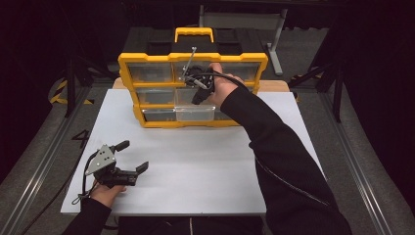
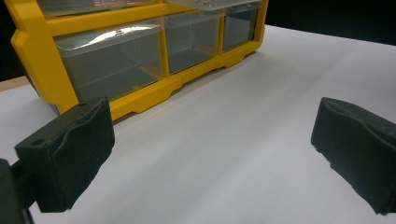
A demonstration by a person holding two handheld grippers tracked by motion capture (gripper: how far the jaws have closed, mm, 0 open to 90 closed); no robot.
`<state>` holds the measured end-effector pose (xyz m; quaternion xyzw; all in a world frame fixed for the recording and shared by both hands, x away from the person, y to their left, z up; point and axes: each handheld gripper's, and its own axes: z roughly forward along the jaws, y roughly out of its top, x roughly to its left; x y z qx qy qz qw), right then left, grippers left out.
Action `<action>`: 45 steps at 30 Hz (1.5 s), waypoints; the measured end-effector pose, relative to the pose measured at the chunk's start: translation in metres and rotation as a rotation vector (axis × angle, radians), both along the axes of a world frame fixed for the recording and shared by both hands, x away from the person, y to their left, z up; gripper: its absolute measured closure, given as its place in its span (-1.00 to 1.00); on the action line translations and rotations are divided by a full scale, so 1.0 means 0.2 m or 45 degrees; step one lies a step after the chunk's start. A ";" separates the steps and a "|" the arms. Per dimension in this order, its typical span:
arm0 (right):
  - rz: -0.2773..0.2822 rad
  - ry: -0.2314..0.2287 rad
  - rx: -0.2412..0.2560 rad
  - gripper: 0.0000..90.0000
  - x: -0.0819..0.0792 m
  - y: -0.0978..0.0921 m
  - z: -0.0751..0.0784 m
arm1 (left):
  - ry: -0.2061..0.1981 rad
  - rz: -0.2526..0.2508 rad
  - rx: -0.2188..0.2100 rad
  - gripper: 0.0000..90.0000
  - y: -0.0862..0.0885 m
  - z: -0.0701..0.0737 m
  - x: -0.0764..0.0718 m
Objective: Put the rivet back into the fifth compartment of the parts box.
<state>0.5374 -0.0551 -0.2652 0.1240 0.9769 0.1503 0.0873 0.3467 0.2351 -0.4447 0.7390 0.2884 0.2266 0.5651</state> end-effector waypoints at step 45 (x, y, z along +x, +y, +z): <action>-0.017 -0.286 0.470 -0.75 -0.30 -0.42 0.18 | 0.014 0.002 -0.010 -0.99 -0.01 -0.01 0.01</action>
